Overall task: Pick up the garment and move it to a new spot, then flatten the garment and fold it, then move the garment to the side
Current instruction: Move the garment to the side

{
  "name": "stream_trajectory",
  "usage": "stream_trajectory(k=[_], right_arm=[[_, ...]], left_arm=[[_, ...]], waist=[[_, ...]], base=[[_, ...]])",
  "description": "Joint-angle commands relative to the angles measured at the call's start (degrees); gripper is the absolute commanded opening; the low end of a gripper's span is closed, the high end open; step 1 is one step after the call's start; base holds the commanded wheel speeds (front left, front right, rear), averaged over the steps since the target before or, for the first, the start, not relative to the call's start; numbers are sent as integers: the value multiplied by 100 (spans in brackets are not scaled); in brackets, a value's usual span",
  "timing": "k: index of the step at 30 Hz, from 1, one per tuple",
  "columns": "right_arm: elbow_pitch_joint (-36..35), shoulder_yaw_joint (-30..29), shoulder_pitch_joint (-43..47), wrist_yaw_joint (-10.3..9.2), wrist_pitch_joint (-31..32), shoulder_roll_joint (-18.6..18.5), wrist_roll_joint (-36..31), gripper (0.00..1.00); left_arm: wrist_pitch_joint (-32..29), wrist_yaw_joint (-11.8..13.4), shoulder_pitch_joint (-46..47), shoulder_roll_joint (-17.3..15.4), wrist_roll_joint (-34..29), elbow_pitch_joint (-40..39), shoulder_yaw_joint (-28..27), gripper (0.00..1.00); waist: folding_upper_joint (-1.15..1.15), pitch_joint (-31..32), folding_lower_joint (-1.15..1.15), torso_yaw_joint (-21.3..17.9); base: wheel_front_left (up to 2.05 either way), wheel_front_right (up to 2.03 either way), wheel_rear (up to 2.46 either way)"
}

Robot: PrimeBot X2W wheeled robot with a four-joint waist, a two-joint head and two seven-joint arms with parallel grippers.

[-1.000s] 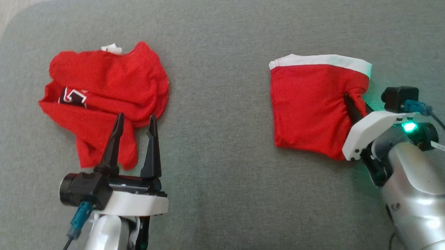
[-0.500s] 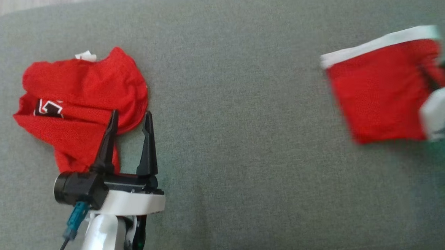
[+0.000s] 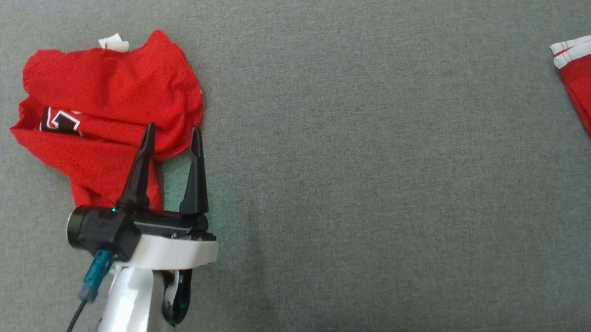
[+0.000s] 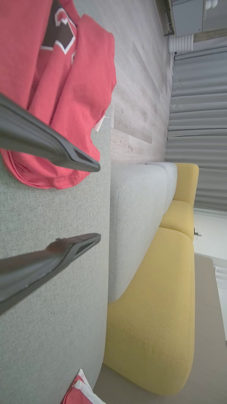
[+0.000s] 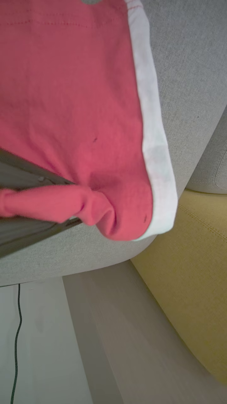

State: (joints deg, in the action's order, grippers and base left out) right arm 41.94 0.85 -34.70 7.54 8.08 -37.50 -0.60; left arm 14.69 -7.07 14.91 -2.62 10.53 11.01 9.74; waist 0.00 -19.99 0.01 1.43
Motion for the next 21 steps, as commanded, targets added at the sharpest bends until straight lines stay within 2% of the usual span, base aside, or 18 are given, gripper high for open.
stream_trajectory(k=[1,3,4,5,6,15,21], right_arm=[[-106,-60,-40,-5,-32,-151,-36,0],[-76,-201,-55,-5,-37,-92,-156,0],[-44,-307,-56,-5,-22,-12,-163,64],[-32,-439,-69,-5,-37,87,-139,90],[-31,-564,-83,-5,-54,194,-110,100],[-533,-665,-80,-5,-481,793,-146,100],[-1248,-569,64,-5,-885,1699,653,100]], left_arm=[[30,-3,97,-26,-31,-141,-167,100],[30,-7,95,-26,-28,-121,-156,100],[30,-9,95,-26,-26,-109,-150,100],[30,-11,94,-26,-28,-97,-147,100],[30,-12,95,-26,-47,-99,-151,100],[30,-13,-41,-26,-76,-121,-192,100],[30,34,-238,-26,-37,-182,-203,100]], waist=[[0,11,-1,1],[0,34,-1,2],[0,56,-1,3],[0,83,-1,2],[0,117,-1,0],[0,575,-1,-85],[0,1063,-1,-137]], base=[[0,0,0],[0,0,0],[0,0,0],[0,0,0],[0,0,0],[0,0,0],[0,0,0]])
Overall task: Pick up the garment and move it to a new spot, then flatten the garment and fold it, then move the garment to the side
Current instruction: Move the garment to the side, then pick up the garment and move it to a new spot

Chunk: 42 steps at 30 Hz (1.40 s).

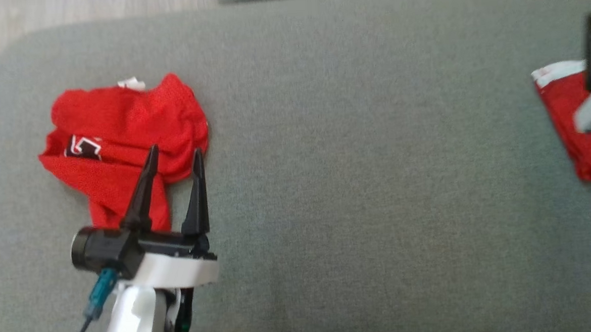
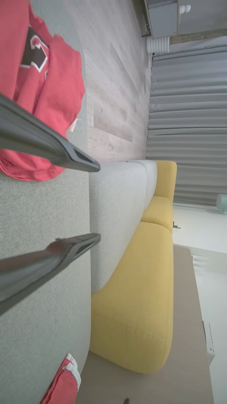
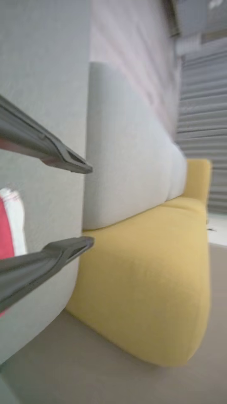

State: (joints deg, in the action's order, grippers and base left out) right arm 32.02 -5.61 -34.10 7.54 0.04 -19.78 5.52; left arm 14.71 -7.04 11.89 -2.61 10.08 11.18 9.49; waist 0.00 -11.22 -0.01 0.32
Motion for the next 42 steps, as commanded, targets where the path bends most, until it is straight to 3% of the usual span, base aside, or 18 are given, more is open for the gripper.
stream_trajectory(k=[1,10,13,20,30,42], right_arm=[[-422,145,78,-5,-158,40,128,100],[-1495,297,1148,-5,-744,1430,677,100],[-1583,426,1633,-5,-943,1643,778,100],[-1380,685,2459,-5,-1409,1688,1202,100],[-1351,905,2542,-5,-1499,1689,1274,100],[-1351,1410,2783,-5,-1503,1690,1334,100]], left_arm=[[29,43,30,-27,18,-215,-185,100],[29,113,-330,-27,82,-295,-237,100],[29,169,-475,-27,136,-297,-280,100],[29,197,-709,-27,236,-175,-305,100],[29,203,-741,-27,265,-125,-306,100],[29,338,-812,-27,392,2,-289,100]], waist=[[0,263,1,-28],[0,760,1,33],[0,859,1,57],[0,941,1,126],[0,967,1,161],[0,1138,1,919]], base=[[0,0,0],[0,0,0],[0,0,0],[0,0,0],[0,0,0],[0,0,0]])
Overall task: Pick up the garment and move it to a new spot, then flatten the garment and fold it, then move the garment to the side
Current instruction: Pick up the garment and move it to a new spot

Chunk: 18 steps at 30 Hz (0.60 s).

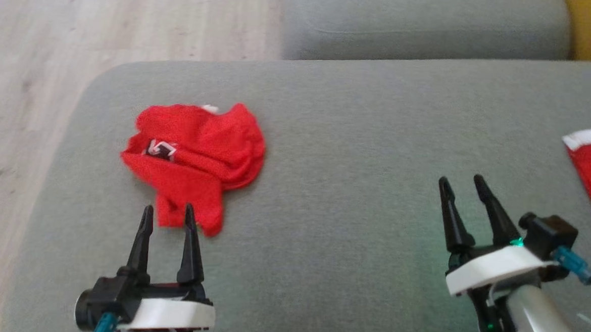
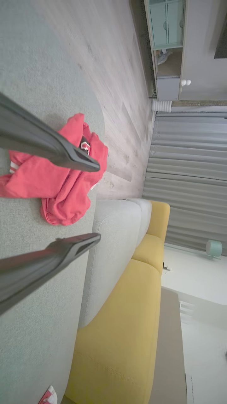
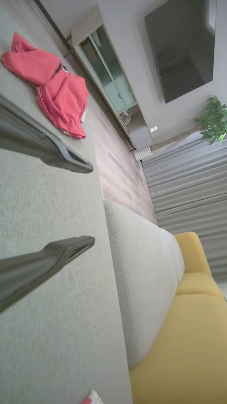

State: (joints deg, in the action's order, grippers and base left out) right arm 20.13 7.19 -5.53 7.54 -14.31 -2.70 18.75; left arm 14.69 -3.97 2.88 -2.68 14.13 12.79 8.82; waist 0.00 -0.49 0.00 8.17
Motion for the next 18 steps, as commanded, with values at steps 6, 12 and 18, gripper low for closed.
stream_trajectory(k=[6,12,18], right_arm=[[-104,317,-24,-5,-68,-18,27,100],[-63,456,28,-5,-68,-18,90,100],[-139,527,4,-5,-68,-18,173,100]], left_arm=[[31,17,-14,-20,-49,-140,-273,100],[31,26,-92,-20,-37,-135,-237,100],[31,8,-155,-20,-94,-151,-287,100]], waist=[[0,145,0,679],[0,214,0,1120],[0,204,0,1284]], base=[[0,0,0],[0,0,0],[0,0,0]])
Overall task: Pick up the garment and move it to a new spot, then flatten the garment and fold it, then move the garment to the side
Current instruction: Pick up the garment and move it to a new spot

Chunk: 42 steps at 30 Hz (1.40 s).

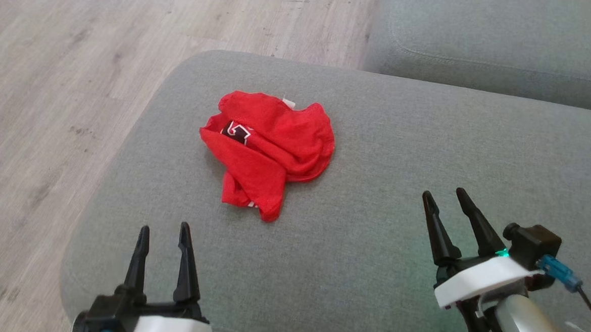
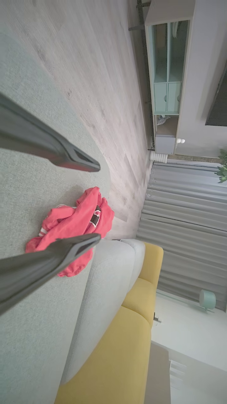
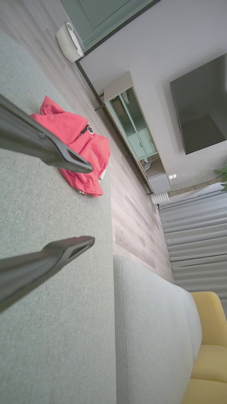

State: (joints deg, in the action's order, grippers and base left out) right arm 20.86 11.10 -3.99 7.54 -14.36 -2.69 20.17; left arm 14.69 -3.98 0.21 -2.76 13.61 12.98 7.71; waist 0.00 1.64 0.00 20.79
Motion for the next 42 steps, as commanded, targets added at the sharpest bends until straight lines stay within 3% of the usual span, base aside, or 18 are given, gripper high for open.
stream_trajectory(k=[1,10,19,28,29,31,37,42], right_arm=[[-227,135,-153,-5,-63,-19,35,100],[-385,45,-425,-5,-57,-19,-296,100],[-726,-39,-749,-5,100,-19,-522,100],[-814,-110,-813,-5,80,-19,-550,100],[-812,-112,-813,-5,76,-19,-544,100],[-796,-104,-822,-5,69,-19,-528,100],[-645,-74,-828,-5,32,-19,-460,100],[-490,-32,-762,-5,-9,-19,-345,100]], left_arm=[[31,3,114,-11,-47,-176,-188,100],[-48,-156,920,-30,-181,494,135,100],[-1517,-333,2461,-129,98,2166,781,100],[-1501,-329,3056,-247,209,3254,802,100],[-1511,-312,3087,-259,199,3390,811,80],[-1465,-206,3138,-263,247,3612,740,0],[-387,-227,3243,-221,321,3507,721,0],[-18,-302,3171,-130,377,2860,924,0]], waist=[[0,-29,0,26],[0,-699,0,-303],[0,-1521,0,-878],[0,-1820,0,-1190],[0,-1815,0,-1209],[0,-1781,0,-1250],[0,-1460,0,-1360],[0,-1065,0,-1508]], base=[[0,0,0],[0,0,0],[0,0,0],[0,0,0],[0,0,0],[0,0,0],[0,0,0],[0,0,0]])
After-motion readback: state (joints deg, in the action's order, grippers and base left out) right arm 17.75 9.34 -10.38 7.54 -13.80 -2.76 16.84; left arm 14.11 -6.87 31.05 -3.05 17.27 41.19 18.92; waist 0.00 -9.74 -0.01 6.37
